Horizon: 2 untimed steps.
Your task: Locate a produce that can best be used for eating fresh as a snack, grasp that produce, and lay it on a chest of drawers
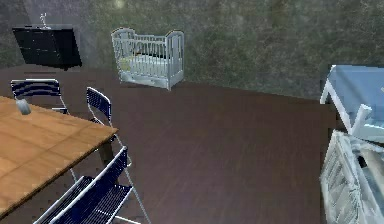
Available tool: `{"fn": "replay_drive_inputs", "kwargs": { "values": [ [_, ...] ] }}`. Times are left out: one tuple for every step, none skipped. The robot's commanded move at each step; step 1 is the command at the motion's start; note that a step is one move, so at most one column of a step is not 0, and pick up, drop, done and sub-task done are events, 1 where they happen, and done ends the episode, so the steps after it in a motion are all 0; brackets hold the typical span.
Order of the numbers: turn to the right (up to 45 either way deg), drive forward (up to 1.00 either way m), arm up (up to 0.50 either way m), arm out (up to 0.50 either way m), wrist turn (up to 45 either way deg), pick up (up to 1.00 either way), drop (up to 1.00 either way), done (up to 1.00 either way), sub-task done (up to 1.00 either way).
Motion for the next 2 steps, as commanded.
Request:
{"fn": "replay_drive_inputs", "kwargs": {
  "values": [
    [12.0,0.0,0.0,0.0,0.0,0.0,0.0,0.0,0.0],
    [3.0,0.0,0.0,0.0,0.0,0.0,0.0,0.0,0.0]
  ]
}}
